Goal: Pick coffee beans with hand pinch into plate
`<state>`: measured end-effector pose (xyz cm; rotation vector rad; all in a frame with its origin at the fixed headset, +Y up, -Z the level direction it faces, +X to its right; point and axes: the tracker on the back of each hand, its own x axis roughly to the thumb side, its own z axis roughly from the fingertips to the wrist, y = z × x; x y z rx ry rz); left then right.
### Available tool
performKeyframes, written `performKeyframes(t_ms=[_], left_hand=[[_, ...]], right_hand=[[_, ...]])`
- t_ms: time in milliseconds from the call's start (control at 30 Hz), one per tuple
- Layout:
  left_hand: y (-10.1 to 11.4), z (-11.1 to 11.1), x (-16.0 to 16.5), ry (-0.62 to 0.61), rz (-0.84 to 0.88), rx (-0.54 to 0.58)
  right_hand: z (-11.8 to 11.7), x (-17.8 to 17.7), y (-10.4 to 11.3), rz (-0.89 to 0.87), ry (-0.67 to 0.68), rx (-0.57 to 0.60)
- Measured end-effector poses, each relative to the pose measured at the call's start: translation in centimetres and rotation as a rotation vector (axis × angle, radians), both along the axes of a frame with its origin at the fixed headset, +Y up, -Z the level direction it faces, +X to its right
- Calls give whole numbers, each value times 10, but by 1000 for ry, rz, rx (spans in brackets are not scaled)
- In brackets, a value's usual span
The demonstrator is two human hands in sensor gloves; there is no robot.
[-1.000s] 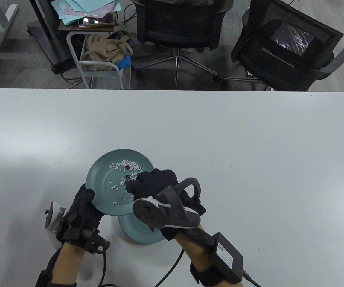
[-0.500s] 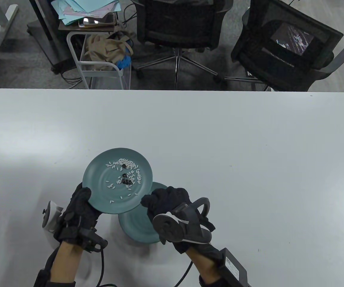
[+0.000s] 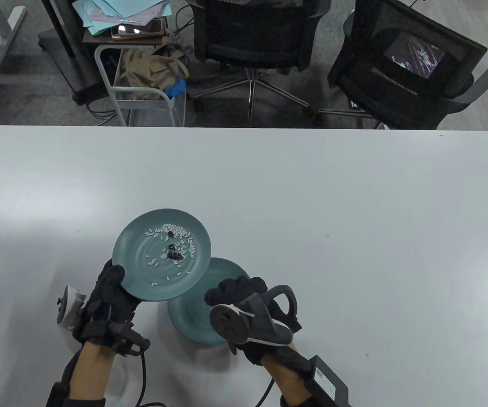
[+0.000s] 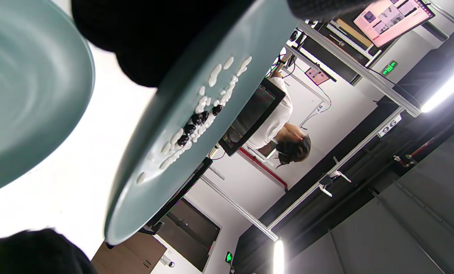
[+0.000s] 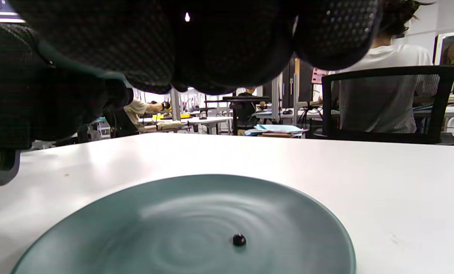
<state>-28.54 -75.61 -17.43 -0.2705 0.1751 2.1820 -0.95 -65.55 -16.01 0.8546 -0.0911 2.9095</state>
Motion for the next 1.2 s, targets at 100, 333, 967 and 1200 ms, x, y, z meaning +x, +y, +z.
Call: performKeyframes(t_ms=[100,333,967,1200], left_hand=[[-1,0,0,-2,-4,-7],[-1,0,1,-7,-9,-9],[-3,-1,3,-24,-15,8],[-3,-1,6,-33,-13,17]], right_hand=[[0,-1,-1,13,-2,-1],[-3,1,-5,38,-13,-23],[10,2,20,-98,-2,332],[9,-3,60,-119,-20,507]])
